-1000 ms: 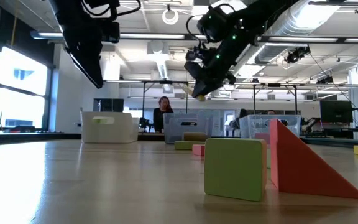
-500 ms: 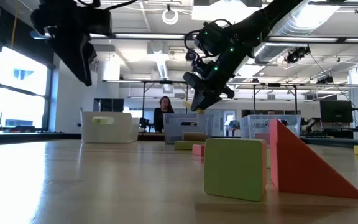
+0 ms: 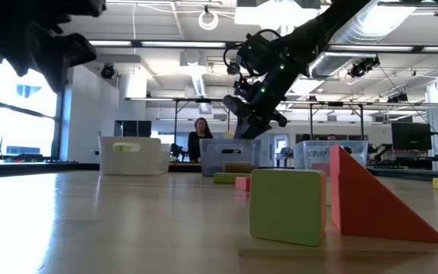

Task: Sort & place blocks by color
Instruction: Put the yellow block into the black bin, then put the orange block into the transparent bin

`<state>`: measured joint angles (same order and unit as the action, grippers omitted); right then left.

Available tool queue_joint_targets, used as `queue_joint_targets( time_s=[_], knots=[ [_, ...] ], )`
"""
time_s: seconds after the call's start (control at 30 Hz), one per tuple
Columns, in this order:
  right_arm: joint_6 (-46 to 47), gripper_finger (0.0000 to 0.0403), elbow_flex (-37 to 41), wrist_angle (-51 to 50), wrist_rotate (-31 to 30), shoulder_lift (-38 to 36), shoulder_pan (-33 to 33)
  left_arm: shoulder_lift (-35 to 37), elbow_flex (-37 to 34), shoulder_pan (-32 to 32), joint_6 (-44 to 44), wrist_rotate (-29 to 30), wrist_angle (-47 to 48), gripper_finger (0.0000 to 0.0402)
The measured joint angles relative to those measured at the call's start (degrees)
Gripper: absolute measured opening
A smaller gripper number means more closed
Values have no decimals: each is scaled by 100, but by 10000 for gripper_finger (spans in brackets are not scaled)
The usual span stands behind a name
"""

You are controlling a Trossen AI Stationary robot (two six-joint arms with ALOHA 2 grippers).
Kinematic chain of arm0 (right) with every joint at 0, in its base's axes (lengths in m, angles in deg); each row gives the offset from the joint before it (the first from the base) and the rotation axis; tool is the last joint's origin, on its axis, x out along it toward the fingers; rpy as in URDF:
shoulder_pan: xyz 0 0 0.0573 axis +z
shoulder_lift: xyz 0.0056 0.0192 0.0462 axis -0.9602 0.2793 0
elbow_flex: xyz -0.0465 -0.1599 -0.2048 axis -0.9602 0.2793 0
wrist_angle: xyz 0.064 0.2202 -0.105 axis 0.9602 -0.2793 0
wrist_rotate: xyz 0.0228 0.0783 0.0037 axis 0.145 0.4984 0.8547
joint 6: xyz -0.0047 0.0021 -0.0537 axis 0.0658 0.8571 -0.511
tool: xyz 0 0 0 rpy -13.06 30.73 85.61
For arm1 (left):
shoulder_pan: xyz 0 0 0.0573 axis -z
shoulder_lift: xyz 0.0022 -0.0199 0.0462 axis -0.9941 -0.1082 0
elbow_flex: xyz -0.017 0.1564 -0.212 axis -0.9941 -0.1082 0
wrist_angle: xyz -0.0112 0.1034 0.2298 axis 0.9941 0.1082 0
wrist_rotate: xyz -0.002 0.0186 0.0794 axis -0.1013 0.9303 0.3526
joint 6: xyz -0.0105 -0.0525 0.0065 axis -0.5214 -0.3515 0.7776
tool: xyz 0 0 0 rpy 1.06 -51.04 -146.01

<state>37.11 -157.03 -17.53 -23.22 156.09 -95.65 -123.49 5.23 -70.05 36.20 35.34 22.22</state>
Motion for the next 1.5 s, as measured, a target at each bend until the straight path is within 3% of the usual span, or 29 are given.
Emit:
queue_joint_targets(
  time_s=[0.33,0.63,0.8,1.23,1.37,1.5],
  knots=[
    [-41,86,0,-93,1,-7,0,0,0,1039,-791,8,-1,225],
    [9,171,0,-94,-87,-17,0,0,0,1593,-1031,20,-4,225],
    [100,198,-77,-178,-139,-143,0,0,0,1707,-1142,59,-6,226],
    [383,201,-1112,-1414,-214,-232,561,0,0,2112,-1801,41,-6,226],
    [493,201,-1345,-1489,-410,-232,816,0,0,2261,-2267,55,-6,226],
    [705,201,-1523,-1500,-449,-232,993,-1,0,2543,-2196,57,-8,226]
  ],
)
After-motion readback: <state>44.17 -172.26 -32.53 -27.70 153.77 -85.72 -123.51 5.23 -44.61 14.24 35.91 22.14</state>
